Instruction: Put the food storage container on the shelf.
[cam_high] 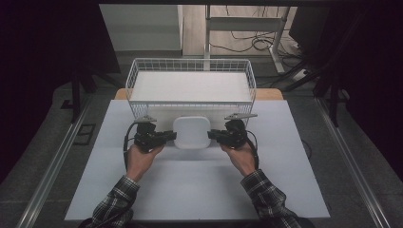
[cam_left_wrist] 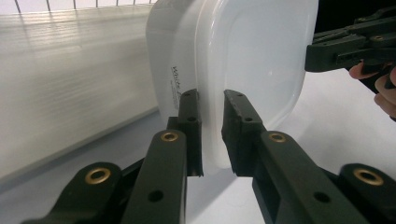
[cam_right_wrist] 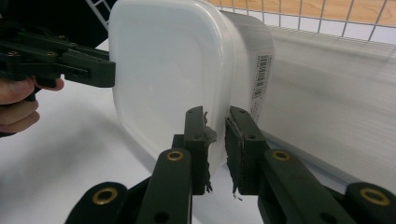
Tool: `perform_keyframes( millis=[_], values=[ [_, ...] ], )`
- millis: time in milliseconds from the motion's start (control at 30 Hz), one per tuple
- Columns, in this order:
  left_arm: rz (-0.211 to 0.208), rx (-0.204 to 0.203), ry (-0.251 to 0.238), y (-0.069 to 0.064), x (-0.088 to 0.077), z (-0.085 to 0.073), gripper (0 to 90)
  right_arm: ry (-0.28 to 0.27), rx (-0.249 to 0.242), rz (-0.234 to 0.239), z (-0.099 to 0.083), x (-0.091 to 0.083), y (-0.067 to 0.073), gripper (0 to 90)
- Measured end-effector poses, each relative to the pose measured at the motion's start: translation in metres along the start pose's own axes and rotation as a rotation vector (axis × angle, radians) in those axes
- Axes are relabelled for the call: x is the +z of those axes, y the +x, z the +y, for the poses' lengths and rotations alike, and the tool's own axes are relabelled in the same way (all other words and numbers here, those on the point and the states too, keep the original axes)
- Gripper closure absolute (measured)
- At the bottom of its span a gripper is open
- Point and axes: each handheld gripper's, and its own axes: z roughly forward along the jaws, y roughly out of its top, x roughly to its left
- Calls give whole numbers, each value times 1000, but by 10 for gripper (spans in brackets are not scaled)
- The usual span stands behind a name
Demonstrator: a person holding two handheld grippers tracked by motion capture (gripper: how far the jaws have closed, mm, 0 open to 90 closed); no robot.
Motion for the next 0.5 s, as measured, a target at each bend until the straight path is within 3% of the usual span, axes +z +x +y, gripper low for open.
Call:
perform_keyframes(
  millis=[500],
  values=[
    [7, -19, 20, 10, 13, 2, 780, 8, 29, -27, 0, 15, -11, 768]
  ],
)
